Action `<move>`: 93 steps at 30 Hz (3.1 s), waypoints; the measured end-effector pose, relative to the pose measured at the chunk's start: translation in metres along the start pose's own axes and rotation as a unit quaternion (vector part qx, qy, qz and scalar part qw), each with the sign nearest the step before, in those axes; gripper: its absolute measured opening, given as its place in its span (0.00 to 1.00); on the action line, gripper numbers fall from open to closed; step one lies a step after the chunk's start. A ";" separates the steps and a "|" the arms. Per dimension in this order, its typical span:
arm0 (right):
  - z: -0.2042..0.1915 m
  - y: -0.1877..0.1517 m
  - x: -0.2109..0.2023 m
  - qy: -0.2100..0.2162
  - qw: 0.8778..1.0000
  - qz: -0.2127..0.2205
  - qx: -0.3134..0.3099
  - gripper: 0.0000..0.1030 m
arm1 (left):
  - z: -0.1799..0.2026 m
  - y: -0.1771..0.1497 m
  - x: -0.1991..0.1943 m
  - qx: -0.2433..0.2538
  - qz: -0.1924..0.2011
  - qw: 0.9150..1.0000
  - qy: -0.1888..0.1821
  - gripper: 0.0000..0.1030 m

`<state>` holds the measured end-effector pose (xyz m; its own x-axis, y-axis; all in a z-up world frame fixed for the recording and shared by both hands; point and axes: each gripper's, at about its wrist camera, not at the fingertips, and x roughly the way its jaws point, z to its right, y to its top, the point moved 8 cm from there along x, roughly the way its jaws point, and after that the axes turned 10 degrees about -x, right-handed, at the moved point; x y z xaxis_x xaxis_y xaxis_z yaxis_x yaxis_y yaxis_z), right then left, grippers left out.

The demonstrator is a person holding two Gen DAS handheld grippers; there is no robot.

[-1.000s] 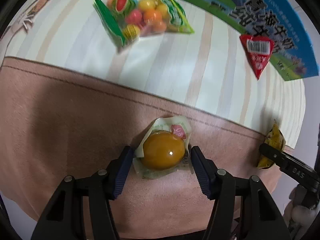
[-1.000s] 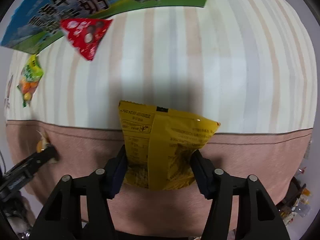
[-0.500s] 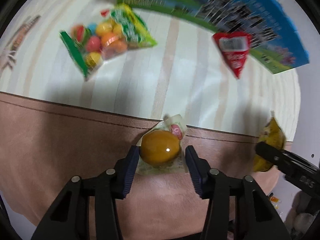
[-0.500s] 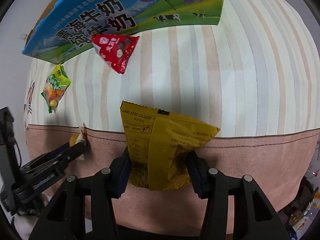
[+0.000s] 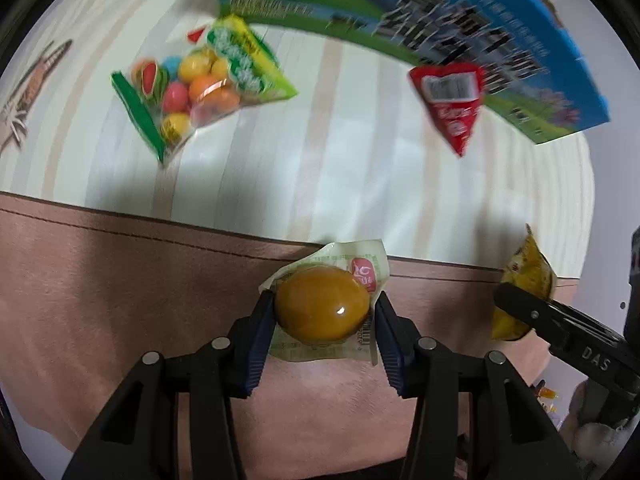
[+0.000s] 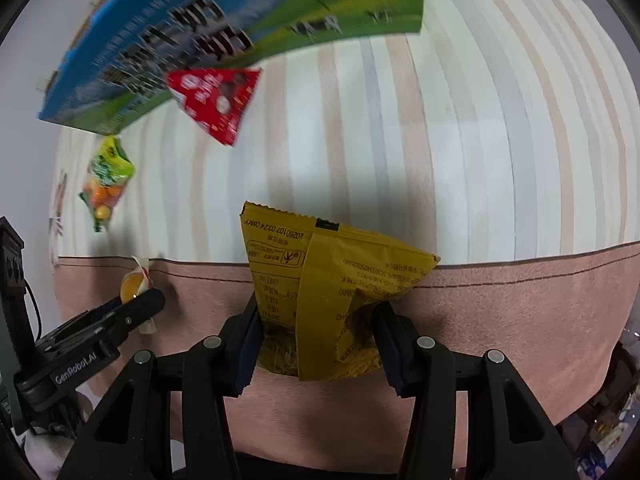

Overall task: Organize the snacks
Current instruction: 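Carry both snacks into the box and open both tools, then lift both tools from the box and move toward the last snacks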

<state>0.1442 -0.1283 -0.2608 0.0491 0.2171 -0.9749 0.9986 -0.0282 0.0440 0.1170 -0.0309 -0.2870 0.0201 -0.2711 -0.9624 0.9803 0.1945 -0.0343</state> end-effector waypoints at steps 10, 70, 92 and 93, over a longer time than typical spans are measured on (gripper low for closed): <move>-0.025 0.038 -0.108 0.044 0.994 0.096 -0.030 0.51 | 0.074 0.025 -0.127 0.044 0.084 0.991 -0.089 0.44; 0.009 0.252 -0.124 -0.109 0.983 0.129 -0.065 0.92 | 0.132 0.247 -0.102 0.084 0.163 0.982 0.035 0.90; -0.034 0.128 -0.251 -0.131 0.946 0.285 -0.079 0.92 | 0.105 0.129 -0.203 0.092 0.339 0.936 0.037 0.90; -0.035 0.124 -0.255 -0.130 0.945 0.289 -0.079 0.92 | 0.105 0.126 -0.206 0.093 0.342 0.935 0.035 0.90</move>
<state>0.2557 -0.1526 0.0010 0.6012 -0.0374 -0.7982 0.7979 0.0818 0.5972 0.2571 -0.0499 -0.0649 0.6476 -0.0793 -0.7579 0.7604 0.1309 0.6361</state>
